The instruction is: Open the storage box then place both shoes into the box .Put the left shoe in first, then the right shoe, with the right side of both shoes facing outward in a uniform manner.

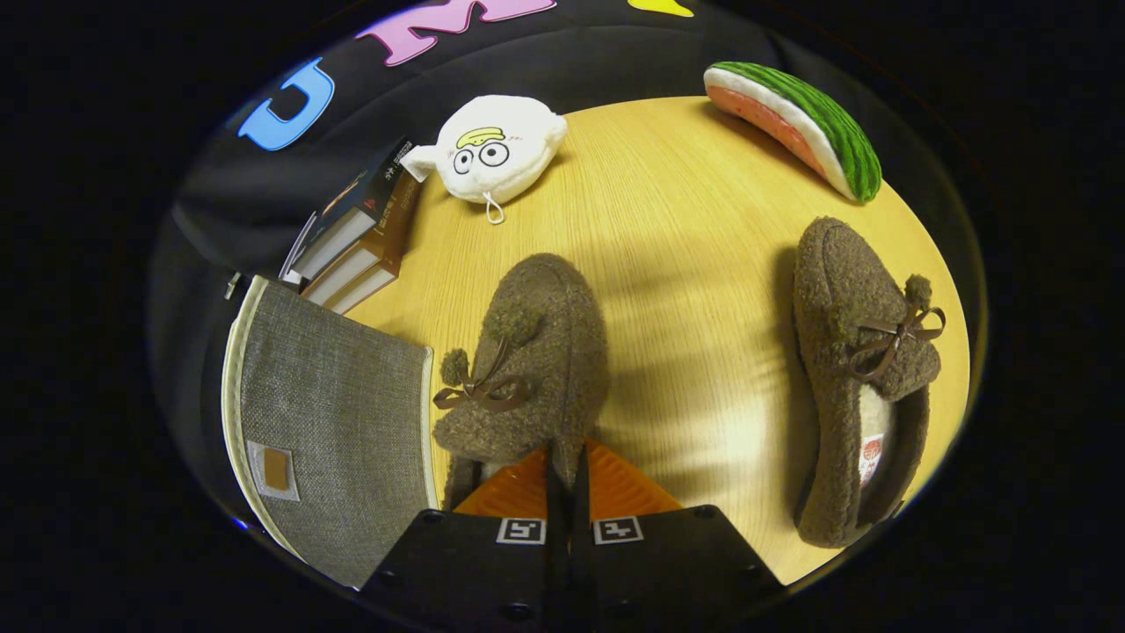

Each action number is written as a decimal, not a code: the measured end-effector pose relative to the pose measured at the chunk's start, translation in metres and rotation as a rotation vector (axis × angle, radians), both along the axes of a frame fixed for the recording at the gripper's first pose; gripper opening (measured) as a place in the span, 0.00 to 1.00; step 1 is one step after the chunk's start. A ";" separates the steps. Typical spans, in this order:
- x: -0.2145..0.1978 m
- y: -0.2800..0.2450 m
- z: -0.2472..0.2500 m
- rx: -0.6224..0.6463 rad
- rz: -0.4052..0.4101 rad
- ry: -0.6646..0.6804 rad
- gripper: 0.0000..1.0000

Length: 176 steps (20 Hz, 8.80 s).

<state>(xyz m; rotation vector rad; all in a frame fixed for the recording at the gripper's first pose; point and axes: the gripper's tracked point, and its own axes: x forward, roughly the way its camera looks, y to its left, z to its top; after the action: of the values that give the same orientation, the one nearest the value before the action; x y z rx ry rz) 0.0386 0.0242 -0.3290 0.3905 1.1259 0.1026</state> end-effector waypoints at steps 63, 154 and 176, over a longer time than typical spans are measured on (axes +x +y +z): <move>-0.037 0.273 0.136 0.300 0.109 0.001 0.98; -0.022 0.086 0.228 0.227 -0.116 -0.272 0.05; -0.028 0.164 0.197 0.176 -0.083 -0.260 0.98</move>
<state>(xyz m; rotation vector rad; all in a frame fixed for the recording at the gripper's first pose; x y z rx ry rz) 0.0109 0.1884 -0.1320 0.5632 0.8455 0.1751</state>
